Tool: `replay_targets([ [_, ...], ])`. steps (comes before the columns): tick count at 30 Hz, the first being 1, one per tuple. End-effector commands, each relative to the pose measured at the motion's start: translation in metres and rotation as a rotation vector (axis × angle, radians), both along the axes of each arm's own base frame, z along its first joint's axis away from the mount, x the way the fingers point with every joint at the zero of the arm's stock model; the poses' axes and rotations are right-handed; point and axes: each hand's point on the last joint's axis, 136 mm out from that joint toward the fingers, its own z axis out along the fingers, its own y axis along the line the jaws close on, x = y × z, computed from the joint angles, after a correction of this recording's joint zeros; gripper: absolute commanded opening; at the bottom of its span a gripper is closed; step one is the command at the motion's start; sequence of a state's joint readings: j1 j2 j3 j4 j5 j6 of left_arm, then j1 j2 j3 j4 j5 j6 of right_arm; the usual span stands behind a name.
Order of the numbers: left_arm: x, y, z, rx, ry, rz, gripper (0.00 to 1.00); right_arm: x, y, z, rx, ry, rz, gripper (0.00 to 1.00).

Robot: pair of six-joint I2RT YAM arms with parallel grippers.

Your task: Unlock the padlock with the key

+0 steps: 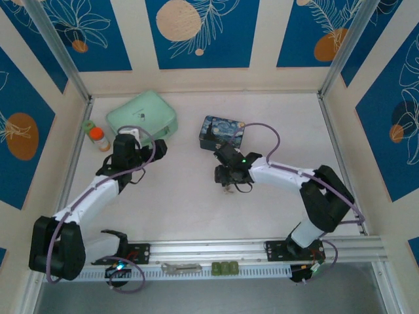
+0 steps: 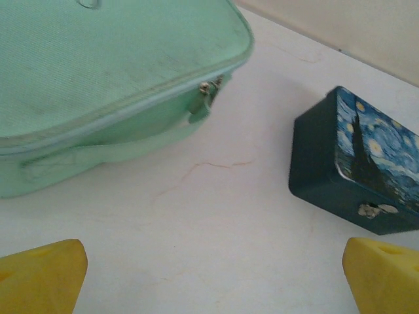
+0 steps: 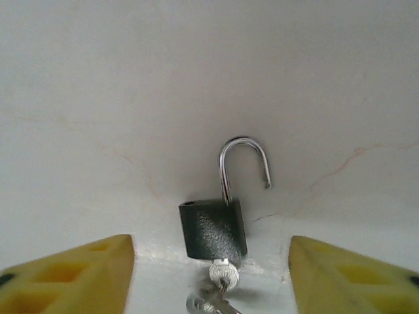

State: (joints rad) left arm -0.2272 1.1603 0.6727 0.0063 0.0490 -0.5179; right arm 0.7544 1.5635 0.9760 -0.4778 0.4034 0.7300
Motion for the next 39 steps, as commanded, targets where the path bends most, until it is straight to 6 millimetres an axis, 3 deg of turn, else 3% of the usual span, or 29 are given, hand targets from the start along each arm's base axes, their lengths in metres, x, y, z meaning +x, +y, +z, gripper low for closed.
replay_targets([
  [1, -0.002, 0.027, 0.003, 0.065, -0.021, 0.077, 0.99, 0.024, -0.008, 0.05, 0.059, -0.133, -0.011, 0.72],
  [5, -0.004, 0.048, 0.004, 0.102, -0.022, 0.13, 0.99, 0.043, -0.047, 0.076, 0.073, -0.233, -0.056, 0.75],
  [10, -0.006, 0.074, -0.002, 0.158, 0.006, 0.193, 0.99, 0.072, -0.127, 0.09, 0.059, -0.339, -0.198, 0.77],
  [15, -0.01, 0.1, -0.009, 0.264, 0.03, 0.273, 0.99, 0.089, -0.202, 0.076, 0.002, -0.395, -0.326, 0.81],
  [19, -0.012, 0.12, -0.017, 0.38, 0.034, 0.325, 0.99, 0.099, -0.239, 0.064, 0.007, -0.444, -0.367, 0.82],
  [21, -0.011, 0.125, -0.02, 0.417, 0.01, 0.335, 0.99, 0.106, -0.245, 0.06, 0.038, -0.489, -0.353, 0.82],
  [25, -0.008, 0.132, -0.036, 0.443, 0.0, 0.36, 0.99, 0.118, -0.241, 0.044, 0.021, -0.558, -0.279, 0.82],
  [28, 0.0, 0.132, -0.036, 0.482, -0.023, 0.339, 0.99, 0.125, -0.236, 0.033, -0.008, -0.583, -0.24, 0.82],
  [34, 0.003, 0.135, -0.043, 0.534, -0.141, 0.346, 0.99, 0.129, -0.221, 0.039, 0.013, -0.676, -0.185, 0.82],
  [37, 0.009, 0.128, -0.039, 0.517, -0.237, 0.323, 0.99, 0.129, -0.208, 0.031, 0.004, -0.716, -0.119, 0.83],
  [38, 0.011, 0.124, -0.038, 0.507, -0.263, 0.306, 0.99, 0.128, -0.204, 0.031, -0.006, -0.72, -0.104, 0.85],
  [39, 0.013, 0.12, -0.038, 0.498, -0.29, 0.286, 0.99, 0.127, -0.199, 0.032, 0.0, -0.737, -0.078, 0.95],
])
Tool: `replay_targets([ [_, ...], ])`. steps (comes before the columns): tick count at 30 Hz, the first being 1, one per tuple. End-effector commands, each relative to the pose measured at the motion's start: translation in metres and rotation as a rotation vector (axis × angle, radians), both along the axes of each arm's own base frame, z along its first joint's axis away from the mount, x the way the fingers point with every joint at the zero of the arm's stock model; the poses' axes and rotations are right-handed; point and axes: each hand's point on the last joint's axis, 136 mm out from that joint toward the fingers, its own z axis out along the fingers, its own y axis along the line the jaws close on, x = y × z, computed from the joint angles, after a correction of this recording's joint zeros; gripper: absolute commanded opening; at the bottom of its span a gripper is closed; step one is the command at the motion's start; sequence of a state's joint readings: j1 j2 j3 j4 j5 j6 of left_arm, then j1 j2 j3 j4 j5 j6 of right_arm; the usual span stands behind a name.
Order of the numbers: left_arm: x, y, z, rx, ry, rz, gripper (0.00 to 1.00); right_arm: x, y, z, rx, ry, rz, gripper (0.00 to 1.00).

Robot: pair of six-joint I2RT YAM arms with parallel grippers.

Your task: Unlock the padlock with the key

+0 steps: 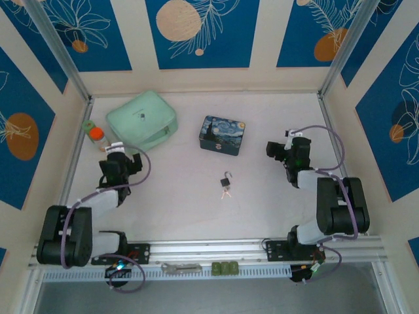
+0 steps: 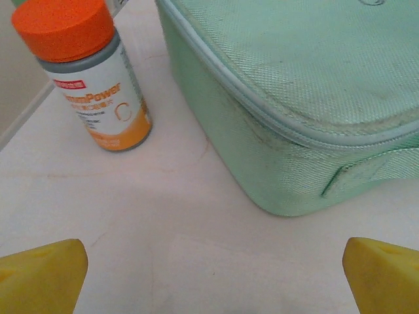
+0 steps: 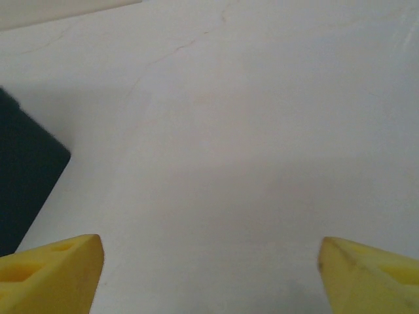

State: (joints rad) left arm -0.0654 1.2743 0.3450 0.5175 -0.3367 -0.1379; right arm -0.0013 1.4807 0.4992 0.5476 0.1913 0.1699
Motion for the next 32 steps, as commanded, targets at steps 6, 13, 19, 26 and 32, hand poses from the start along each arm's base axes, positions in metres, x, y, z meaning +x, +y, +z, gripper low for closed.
replay_targets([
  [6, 0.029, -0.02, 0.024, 0.04, -0.215, -0.153, 0.99, 0.002, 0.008, 0.011, -0.024, -0.165, 0.058, 0.99],
  [13, 0.033, -0.023, 0.007, 0.04, -0.221, -0.172, 0.99, 0.001, 0.009, 0.01, -0.042, -0.147, 0.053, 0.99],
  [19, 0.044, -0.03, 0.002, 0.061, -0.156, -0.195, 0.99, 0.002, 0.009, 0.01, -0.045, -0.151, 0.052, 0.99],
  [26, 0.044, -0.03, 0.003, 0.062, -0.161, -0.196, 0.99, 0.002, 0.01, 0.01, -0.043, -0.147, 0.053, 0.99],
  [32, 0.043, -0.03, 0.002, 0.061, -0.16, -0.196, 0.99, 0.002, 0.01, 0.01, -0.044, -0.15, 0.053, 0.99],
])
